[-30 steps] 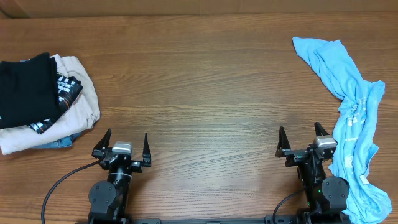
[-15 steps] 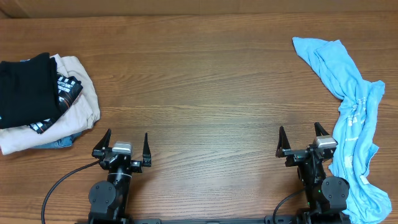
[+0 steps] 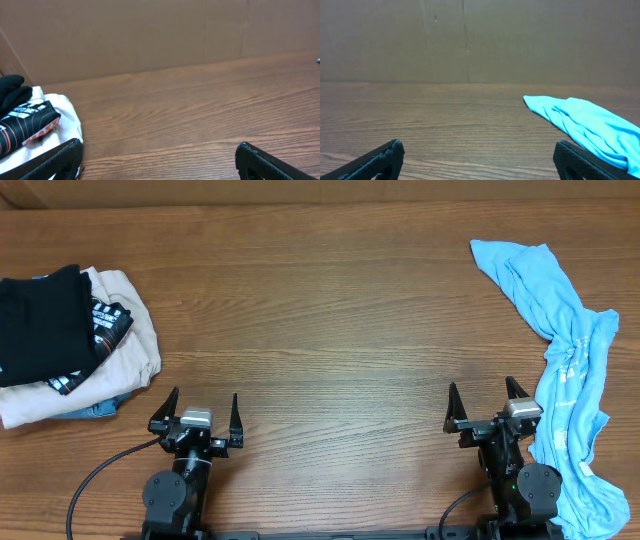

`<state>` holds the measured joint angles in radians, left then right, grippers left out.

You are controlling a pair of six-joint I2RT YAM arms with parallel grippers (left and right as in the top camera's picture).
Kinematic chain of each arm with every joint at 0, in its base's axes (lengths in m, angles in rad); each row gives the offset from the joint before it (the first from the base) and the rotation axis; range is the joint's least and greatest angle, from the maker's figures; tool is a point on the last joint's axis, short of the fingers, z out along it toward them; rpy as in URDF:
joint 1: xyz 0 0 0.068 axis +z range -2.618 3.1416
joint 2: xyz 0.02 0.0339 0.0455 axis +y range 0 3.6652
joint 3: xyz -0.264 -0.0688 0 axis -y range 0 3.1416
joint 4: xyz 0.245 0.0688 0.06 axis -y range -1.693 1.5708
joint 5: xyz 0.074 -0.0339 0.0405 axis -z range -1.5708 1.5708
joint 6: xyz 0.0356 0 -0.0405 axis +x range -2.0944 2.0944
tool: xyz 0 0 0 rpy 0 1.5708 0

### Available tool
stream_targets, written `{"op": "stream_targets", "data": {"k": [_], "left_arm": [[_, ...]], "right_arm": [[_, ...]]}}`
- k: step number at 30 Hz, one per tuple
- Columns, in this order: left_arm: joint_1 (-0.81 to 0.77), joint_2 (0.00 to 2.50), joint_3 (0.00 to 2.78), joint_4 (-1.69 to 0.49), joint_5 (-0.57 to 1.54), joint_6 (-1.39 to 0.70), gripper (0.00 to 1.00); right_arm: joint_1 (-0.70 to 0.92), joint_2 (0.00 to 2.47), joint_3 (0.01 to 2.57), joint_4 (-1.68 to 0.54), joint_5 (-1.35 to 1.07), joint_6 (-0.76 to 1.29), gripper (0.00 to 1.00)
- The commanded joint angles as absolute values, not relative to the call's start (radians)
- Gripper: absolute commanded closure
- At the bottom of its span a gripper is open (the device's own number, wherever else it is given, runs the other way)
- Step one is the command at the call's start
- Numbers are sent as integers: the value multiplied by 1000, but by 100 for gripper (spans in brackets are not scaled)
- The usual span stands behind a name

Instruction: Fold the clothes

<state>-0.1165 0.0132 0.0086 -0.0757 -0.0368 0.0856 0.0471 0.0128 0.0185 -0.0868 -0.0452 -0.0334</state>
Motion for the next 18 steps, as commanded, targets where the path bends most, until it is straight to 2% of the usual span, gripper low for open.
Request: {"op": "stream_targets", "data": {"k": [1, 12, 18], "left_arm": [[-117, 4, 5, -73, -25, 109, 0], [-117, 5, 5, -77, -18, 56, 0], [-117, 35, 5, -74, -29, 56, 0]], "right_arm": [[44, 7, 8, -81, -46, -30, 0], [44, 13, 8, -82, -42, -14, 0], [44, 121, 9, -84, -4, 10, 0]]}}
